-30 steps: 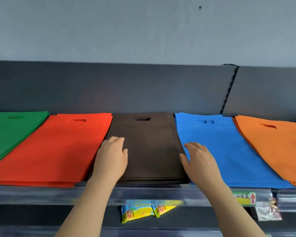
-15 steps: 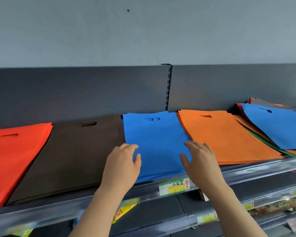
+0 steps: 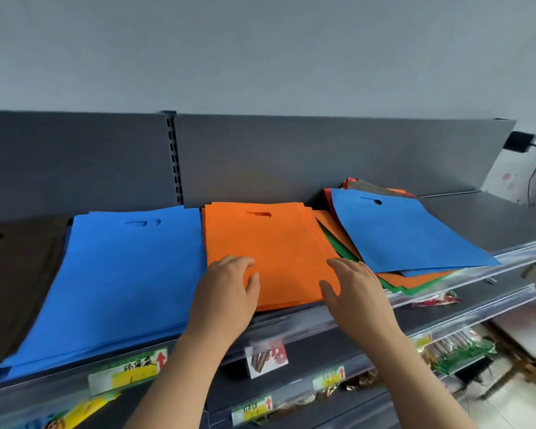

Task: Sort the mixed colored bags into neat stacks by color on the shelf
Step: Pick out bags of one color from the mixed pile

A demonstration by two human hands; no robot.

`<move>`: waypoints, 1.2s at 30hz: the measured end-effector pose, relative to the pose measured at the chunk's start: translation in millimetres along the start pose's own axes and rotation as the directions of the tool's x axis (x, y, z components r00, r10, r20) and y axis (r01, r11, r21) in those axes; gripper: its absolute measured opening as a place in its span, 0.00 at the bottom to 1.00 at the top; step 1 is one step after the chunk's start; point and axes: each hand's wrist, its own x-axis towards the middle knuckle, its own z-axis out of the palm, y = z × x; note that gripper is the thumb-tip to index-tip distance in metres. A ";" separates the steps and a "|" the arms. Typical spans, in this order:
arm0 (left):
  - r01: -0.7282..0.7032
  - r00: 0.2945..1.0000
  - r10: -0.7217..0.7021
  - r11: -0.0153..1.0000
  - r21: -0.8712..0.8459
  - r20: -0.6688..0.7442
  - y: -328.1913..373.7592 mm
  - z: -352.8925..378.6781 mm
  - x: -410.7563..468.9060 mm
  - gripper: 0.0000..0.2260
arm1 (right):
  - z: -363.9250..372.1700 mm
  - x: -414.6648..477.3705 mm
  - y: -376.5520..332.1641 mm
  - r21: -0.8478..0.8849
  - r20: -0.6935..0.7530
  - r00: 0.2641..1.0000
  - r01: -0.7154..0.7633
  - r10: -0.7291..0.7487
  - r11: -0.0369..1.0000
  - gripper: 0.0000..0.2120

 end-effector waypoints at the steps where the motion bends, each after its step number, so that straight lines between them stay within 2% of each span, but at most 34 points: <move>1: -0.009 1.000 0.010 1.000 -0.006 0.009 9.1 9.2 4.6 0.15 | -3.2 2.3 12.5 -0.009 -0.001 1.000 -0.009 0.009 1.000 0.21; 8: -0.069 0.995 0.071 0.997 -0.030 0.066 51.7 60.8 43.4 0.14 | -14.1 25.6 71.0 -0.019 -0.024 0.996 -0.088 0.088 0.996 0.13; 19: -0.104 0.965 0.120 0.991 -0.080 0.234 104.7 140.0 102.9 0.15 | -34.2 74.8 161.9 -0.104 -0.022 0.976 -0.216 0.215 0.971 0.22; 22: -0.020 0.941 0.042 0.997 -0.070 0.336 116.9 161.2 112.0 0.17 | -35.8 88.2 198.2 -0.144 0.026 0.961 -0.269 0.275 0.952 0.22; 25: 0.115 0.900 -0.071 0.990 -0.078 0.430 127.6 181.2 122.4 0.20 | -30.7 101.1 234.1 -0.161 0.080 0.945 -0.302 0.317 0.940 0.15; 26: 0.165 0.887 -0.104 0.981 -0.100 0.451 131.5 186.5 125.3 0.18 | -28.7 103.1 241.8 -0.157 0.096 0.941 -0.306 0.323 0.939 0.15; 28: 0.246 0.885 -0.150 0.955 -0.168 0.441 138.1 195.2 130.7 0.06 | -23.5 103.2 253.1 -0.145 0.117 0.949 -0.275 0.293 0.950 0.16; 33: 0.456 0.882 -0.332 0.784 -0.422 0.335 140.0 207.2 141.8 0.11 | -25.9 95.7 258.3 0.060 0.140 0.983 -0.125 0.115 0.990 0.15; 36: 0.482 0.875 -0.358 0.715 -0.506 0.327 144.3 207.8 142.1 0.07 | -35.2 102.0 279.9 0.099 0.087 0.978 -0.200 0.192 0.975 0.15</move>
